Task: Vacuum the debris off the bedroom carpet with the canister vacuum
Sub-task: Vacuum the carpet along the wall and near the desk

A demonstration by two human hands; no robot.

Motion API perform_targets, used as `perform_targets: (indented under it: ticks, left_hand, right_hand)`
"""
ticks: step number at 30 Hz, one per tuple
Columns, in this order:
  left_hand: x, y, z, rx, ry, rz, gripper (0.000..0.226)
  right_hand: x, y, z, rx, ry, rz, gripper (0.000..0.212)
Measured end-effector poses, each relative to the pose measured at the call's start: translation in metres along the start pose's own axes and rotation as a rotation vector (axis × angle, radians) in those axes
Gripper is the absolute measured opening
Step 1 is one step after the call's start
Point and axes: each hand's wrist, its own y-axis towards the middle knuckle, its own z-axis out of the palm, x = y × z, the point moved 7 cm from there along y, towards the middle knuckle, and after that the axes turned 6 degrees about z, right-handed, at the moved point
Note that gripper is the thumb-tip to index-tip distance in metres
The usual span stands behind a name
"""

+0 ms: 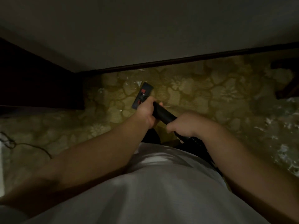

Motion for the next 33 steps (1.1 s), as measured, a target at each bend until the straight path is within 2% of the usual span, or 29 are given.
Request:
perform_targets:
  ticks: [3, 6, 11, 16, 21, 26, 33]
  left_hand:
    - [-0.032, 0.007, -0.043, -0.031, -0.06, -0.001, 0.022]
    - [-0.057, 0.011, -0.079, -0.051, -0.131, 0.011, 0.01]
    - [-0.077, 0.011, -0.128, -0.075, -0.212, 0.017, 0.008]
    - [-0.078, 0.012, -0.153, -0.07, -0.252, 0.049, 0.012]
    - [-0.065, 0.009, -0.156, -0.06, -0.288, 0.064, 0.017]
    - [-0.044, 0.003, -0.141, -0.073, -0.238, 0.053, 0.014]
    - [0.029, -0.01, -0.067, -0.015, -0.154, -0.002, 0.011]
  right_hand:
    - [0.048, 0.014, 0.026, -0.002, -0.071, -0.022, 0.032]
    - [0.087, 0.025, 0.049, 0.009, -0.122, -0.046, 0.029]
    - [0.134, 0.031, 0.081, 0.021, -0.266, -0.097, 0.033]
    - [0.151, 0.028, 0.099, 0.003, -0.351, -0.125, 0.031]
    - [0.14, 0.024, 0.107, -0.008, -0.362, -0.13, 0.031]
    - [0.112, 0.021, 0.103, 0.003, -0.327, -0.099, 0.03]
    - [0.011, 0.011, 0.061, 0.031, -0.286, -0.029, 0.028]
